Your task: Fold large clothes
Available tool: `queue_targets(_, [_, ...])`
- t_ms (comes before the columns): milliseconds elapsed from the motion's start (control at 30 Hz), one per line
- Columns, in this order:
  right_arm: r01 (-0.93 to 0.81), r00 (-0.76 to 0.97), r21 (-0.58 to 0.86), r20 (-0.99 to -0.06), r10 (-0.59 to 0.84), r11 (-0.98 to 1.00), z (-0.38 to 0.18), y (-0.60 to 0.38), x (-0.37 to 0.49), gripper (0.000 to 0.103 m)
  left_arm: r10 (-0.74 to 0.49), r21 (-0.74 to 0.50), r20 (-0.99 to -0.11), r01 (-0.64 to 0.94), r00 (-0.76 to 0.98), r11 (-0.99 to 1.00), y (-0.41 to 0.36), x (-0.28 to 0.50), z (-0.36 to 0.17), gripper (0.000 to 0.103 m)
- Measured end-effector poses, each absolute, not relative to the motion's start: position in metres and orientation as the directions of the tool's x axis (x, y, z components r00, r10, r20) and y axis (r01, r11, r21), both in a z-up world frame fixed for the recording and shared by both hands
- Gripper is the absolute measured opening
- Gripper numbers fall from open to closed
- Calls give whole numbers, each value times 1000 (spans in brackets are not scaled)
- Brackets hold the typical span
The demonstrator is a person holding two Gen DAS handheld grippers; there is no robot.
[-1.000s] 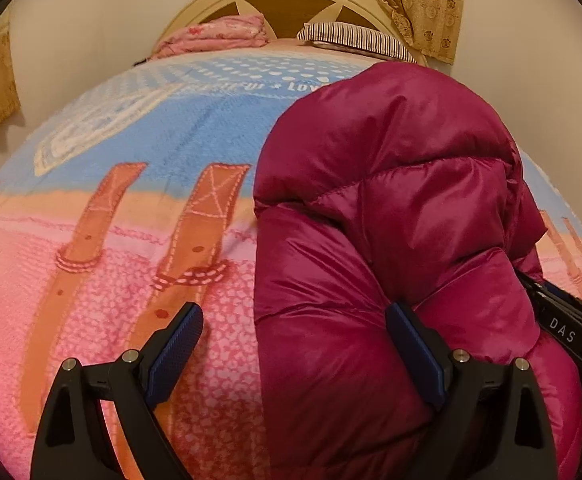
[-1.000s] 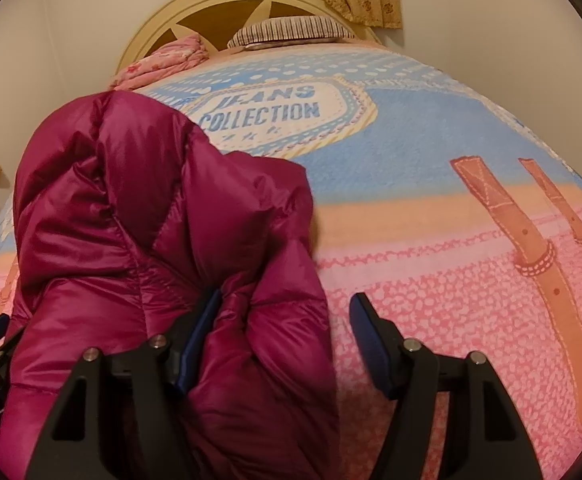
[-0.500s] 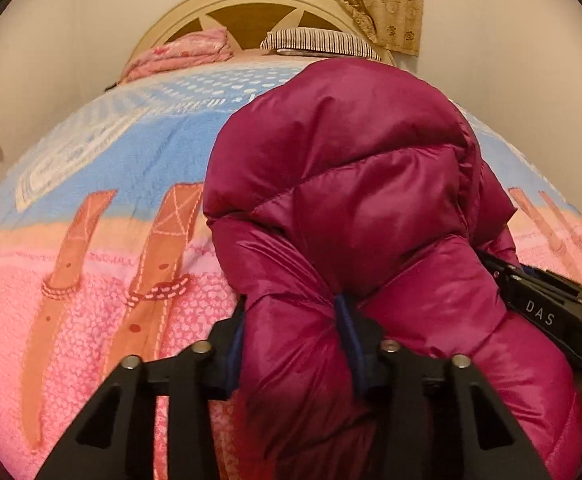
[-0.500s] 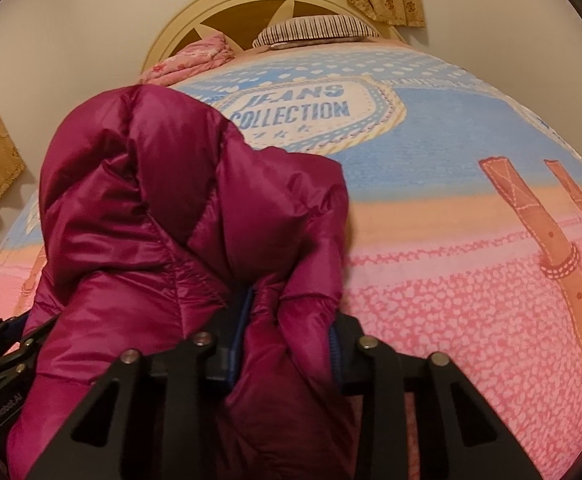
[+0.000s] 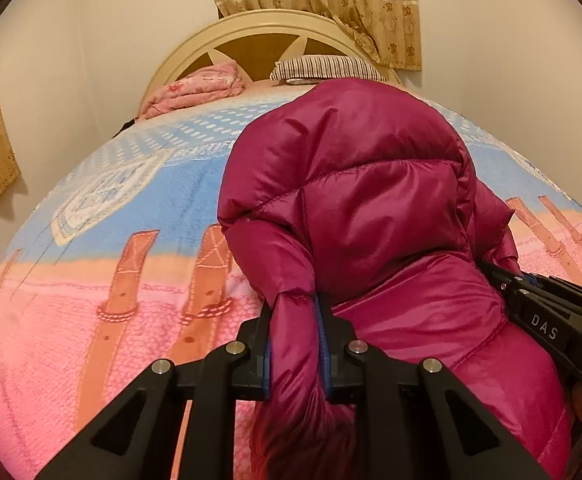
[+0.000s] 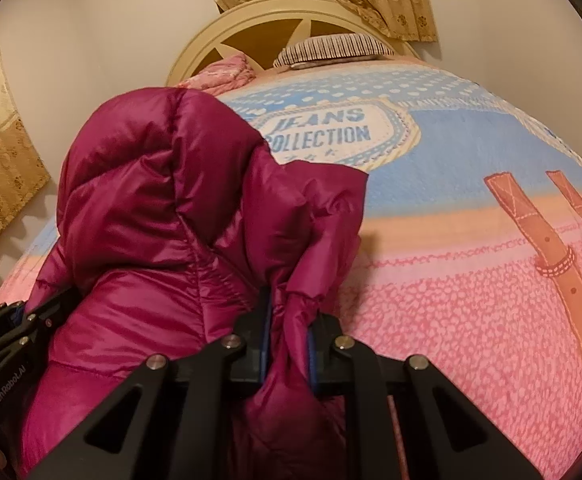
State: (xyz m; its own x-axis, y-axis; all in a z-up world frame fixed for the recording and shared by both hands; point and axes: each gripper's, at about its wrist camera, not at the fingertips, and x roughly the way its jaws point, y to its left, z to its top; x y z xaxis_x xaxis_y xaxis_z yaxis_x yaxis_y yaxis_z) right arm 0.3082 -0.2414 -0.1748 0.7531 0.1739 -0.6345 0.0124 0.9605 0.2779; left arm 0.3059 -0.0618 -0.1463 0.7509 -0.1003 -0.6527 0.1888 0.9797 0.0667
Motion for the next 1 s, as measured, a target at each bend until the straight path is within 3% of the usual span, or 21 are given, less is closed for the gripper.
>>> queue_targets(1000, [-253,733,285,-567,376,924,-122,-139,300,16,4,22,-577,10,817,1000,58,247,-102,14])
